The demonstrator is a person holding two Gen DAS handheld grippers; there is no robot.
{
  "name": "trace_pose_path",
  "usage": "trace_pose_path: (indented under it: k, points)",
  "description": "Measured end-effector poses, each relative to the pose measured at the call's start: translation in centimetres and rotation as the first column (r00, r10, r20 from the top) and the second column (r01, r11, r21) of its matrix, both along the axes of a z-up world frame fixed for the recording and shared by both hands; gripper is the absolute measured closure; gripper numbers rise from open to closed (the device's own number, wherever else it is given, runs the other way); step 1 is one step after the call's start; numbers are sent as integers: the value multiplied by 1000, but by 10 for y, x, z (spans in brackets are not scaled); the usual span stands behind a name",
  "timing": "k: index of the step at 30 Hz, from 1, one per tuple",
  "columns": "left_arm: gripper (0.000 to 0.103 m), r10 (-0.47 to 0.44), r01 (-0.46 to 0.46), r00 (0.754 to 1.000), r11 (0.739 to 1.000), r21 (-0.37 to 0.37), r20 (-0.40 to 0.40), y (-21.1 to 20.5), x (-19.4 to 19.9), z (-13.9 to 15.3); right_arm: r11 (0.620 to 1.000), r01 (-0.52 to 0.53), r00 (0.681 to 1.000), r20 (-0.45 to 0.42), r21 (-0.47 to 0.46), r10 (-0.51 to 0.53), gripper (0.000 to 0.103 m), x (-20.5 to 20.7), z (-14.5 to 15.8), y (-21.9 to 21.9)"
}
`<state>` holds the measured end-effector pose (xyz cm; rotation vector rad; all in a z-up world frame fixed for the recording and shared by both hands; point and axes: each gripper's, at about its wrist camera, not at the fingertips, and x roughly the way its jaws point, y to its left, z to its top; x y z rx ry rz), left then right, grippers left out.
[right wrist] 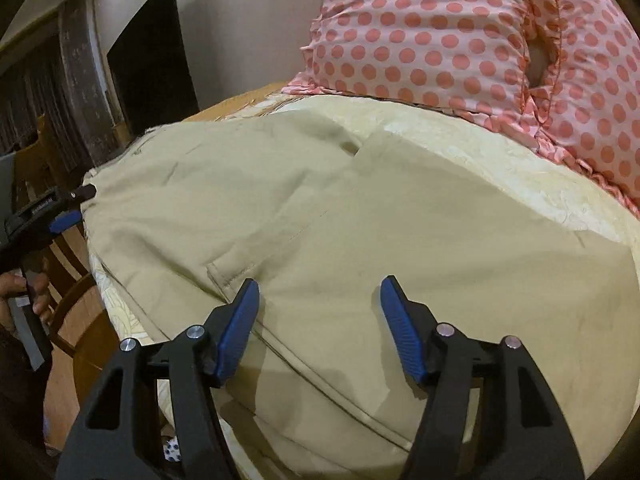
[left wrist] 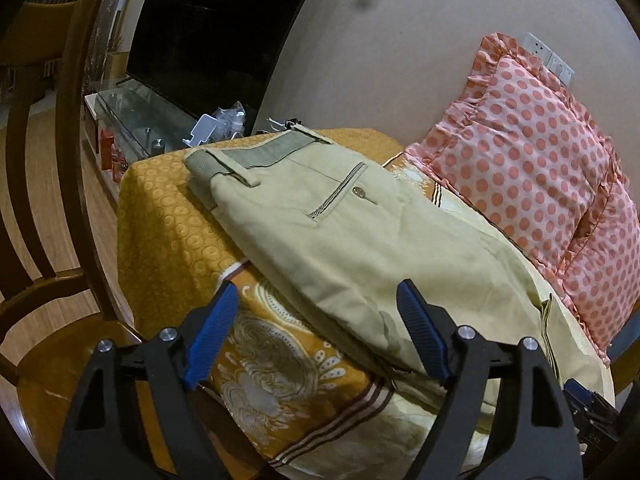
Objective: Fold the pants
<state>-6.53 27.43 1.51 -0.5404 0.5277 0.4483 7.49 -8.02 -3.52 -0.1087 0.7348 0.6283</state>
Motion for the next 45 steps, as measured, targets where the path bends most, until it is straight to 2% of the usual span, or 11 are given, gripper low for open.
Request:
trace_pose_path:
  k: [15, 16, 18, 20, 23, 30, 33, 34, 37, 41, 45]
  points:
    - [19, 10, -6, 996, 999, 41, -84, 17, 33, 6, 998, -19, 999, -31, 67, 21, 28, 3, 0, 3]
    - [21, 11, -8, 997, 999, 31, -81, 19, 35, 6, 997, -20, 999, -31, 68, 23, 28, 6, 0, 2]
    - [62, -5, 2, 999, 998, -57, -50, 28, 38, 5, 996, -24, 999, -32, 84, 26, 28, 4, -1, 0]
    - [82, 39, -42, 999, 987, -153, -26, 44, 34, 2, 992, -21, 999, -44, 128, 27, 28, 4, -1, -7]
    - [90, 38, -38, 999, 974, -224, -8, 54, 35, 1, 979, -15, 997, -68, 203, 29, 28, 2, 1, -23]
    - [95, -106, 109, 994, 984, 142, -30, -23, 73, 84, 940, 88, 996, -36, 329, -80, 28, -11, 14, -89]
    - [95, -310, 296, 951, 902, 315, -5, -109, 98, 126, 901, 189, 981, -26, 390, -194, 28, -17, 22, -133]
    - [95, -419, 390, 908, 841, 376, -5, -152, 104, 136, 878, 233, 970, -29, 419, -243, 28, -20, 24, -152]
    - [94, -658, 592, 753, 663, 459, -20, -244, 105, 140, 804, 342, 931, -62, 487, -359, 28, -26, 27, -201]
    - [92, -866, 821, 477, 379, 427, -148, -349, 98, 90, 719, 434, 889, -131, 542, -438, 28, -34, 18, -247]
    - [91, -888, 914, 352, 258, 314, -295, -386, 98, 30, 644, 477, 872, -233, 598, -430, 28, -29, 4, -275]
